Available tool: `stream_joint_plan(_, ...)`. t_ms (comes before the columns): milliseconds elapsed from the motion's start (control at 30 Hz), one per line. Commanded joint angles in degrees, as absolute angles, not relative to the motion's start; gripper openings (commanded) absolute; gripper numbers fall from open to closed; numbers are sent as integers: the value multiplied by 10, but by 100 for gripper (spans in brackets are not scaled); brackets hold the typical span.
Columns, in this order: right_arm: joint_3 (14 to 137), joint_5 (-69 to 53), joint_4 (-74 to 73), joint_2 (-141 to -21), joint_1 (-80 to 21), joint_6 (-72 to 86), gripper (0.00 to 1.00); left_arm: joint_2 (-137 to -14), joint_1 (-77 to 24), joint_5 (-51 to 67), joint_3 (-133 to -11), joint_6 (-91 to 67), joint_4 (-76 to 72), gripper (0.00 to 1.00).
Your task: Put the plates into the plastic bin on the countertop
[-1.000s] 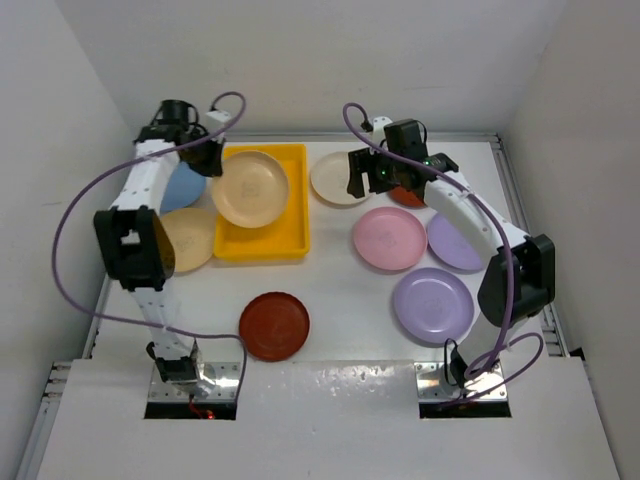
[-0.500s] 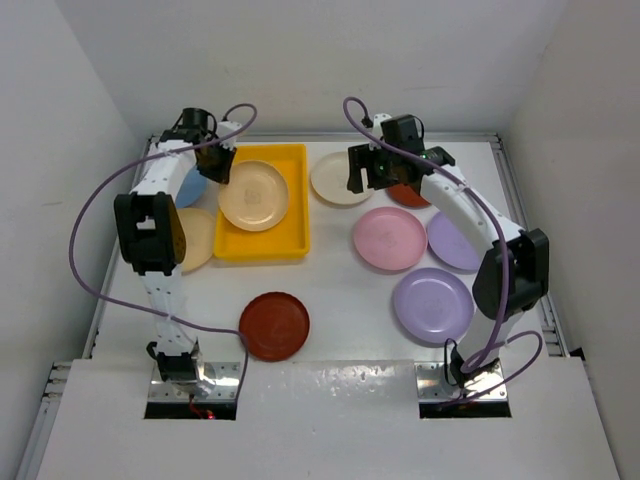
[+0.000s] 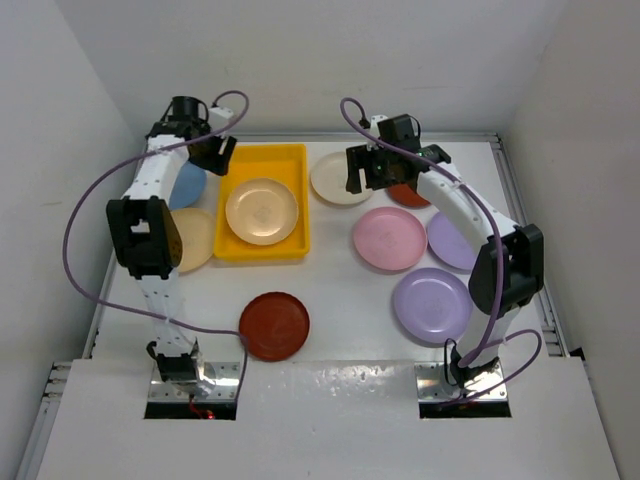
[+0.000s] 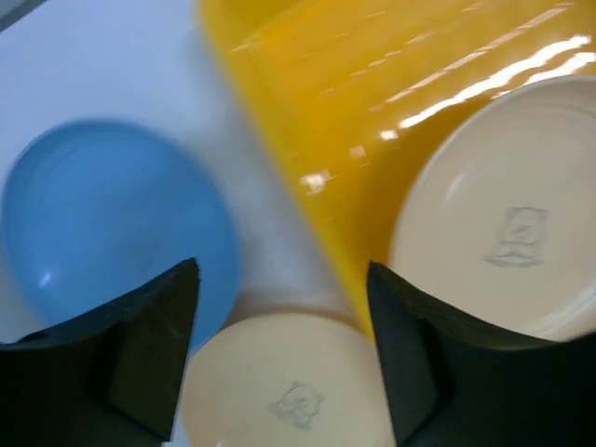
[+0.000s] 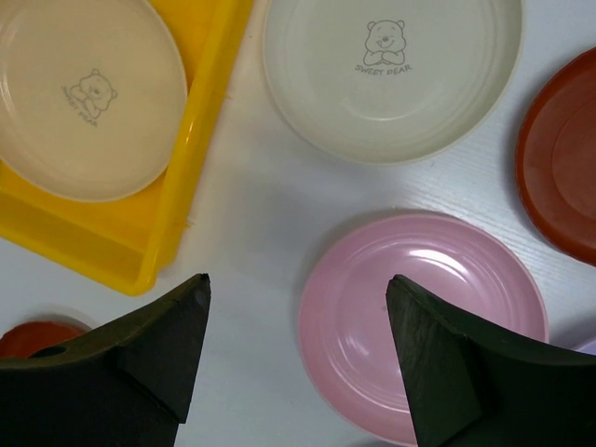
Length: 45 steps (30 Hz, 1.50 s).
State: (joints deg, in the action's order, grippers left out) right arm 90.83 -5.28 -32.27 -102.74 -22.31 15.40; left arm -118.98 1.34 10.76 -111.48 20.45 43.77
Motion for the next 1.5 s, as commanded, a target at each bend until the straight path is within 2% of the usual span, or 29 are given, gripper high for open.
stream_joint_plan(0, 895, -55, -323, -1000, -229, 150, 76, -1112, 85, 24, -1059, 164, 448, 77)
stream_joint_plan(167, 866, -57, -315, -986, -231, 147, 77, -1093, 204, 5, -930, 136, 461, 81)
stream_joint_plan(267, 878, -65, -321, -993, -236, 143, 77, -1111, 235, 24, -870, 130, 442, 81)
stream_joint_plan(367, 902, -69, -338, -1007, -242, 135, 77, -1130, 241, 66, -858, 130, 436, 78)
stream_joint_plan(500, 905, -67, -347, -1006, -245, 134, 77, -1158, 247, 26, -830, 118, 401, 71)
stream_joint_plan(600, 894, -64, -340, -997, -250, 139, 77, -1169, 252, 37, -824, 118, 401, 44)
stream_joint_plan(633, 890, -62, -338, -994, -251, 140, 77, -1169, 252, 42, -824, 118, 401, 25)
stream_joint_plan(733, 882, -57, -336, -988, -254, 142, 77, -1162, 258, 42, -819, 133, 407, 0)
stream_joint_plan(1067, 911, -64, -335, -1006, -255, 135, 77, -1048, 318, 160, -905, 317, 517, 0)
stream_joint_plan(1300, 938, -72, -344, -1024, -256, 124, 77, -1028, 318, 242, -1035, 317, 574, 0)
stream_joint_plan(1467, 937, -71, -349, -1027, -257, 119, 77, -1021, 273, 319, -1116, 257, 551, 0)
